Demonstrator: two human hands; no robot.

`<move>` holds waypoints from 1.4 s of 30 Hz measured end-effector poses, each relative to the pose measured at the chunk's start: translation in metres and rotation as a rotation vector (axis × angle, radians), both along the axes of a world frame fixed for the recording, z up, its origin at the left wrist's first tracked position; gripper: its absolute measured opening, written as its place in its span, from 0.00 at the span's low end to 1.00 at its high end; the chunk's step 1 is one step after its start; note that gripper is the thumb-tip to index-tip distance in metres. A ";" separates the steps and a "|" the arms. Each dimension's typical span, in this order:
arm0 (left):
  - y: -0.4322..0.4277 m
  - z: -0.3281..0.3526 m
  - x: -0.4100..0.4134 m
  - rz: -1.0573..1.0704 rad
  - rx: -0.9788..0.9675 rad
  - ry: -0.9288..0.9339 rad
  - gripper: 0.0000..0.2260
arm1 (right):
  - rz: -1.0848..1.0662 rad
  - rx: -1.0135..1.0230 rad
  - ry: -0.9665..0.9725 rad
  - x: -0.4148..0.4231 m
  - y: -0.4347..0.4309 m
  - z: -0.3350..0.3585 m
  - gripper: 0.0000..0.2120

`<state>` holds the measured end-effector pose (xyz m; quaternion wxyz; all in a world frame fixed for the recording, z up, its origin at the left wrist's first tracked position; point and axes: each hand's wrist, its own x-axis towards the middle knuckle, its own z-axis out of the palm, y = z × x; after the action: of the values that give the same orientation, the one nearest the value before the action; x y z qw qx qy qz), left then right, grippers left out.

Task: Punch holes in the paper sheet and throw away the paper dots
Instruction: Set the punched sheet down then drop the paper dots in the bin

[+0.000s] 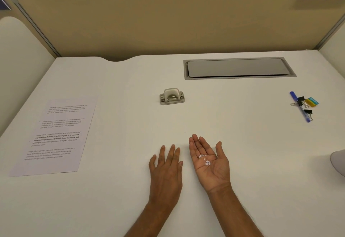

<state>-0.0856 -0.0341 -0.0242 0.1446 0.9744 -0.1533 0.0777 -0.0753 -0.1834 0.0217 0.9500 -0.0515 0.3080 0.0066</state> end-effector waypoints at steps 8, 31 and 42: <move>0.001 0.000 0.008 -0.020 0.024 -0.076 0.18 | 0.010 -0.006 0.028 0.000 0.001 0.002 0.27; -0.002 0.007 0.047 0.282 -0.638 0.105 0.04 | 0.029 -0.037 0.040 0.000 0.001 0.006 0.27; 0.000 0.006 0.034 0.298 -0.399 0.042 0.12 | 0.044 -0.030 0.048 0.000 0.002 0.008 0.27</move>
<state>-0.0515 -0.0340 -0.0186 0.3242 0.9398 0.0134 0.1067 -0.0751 -0.1818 0.0297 0.9411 -0.0722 0.3295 0.0241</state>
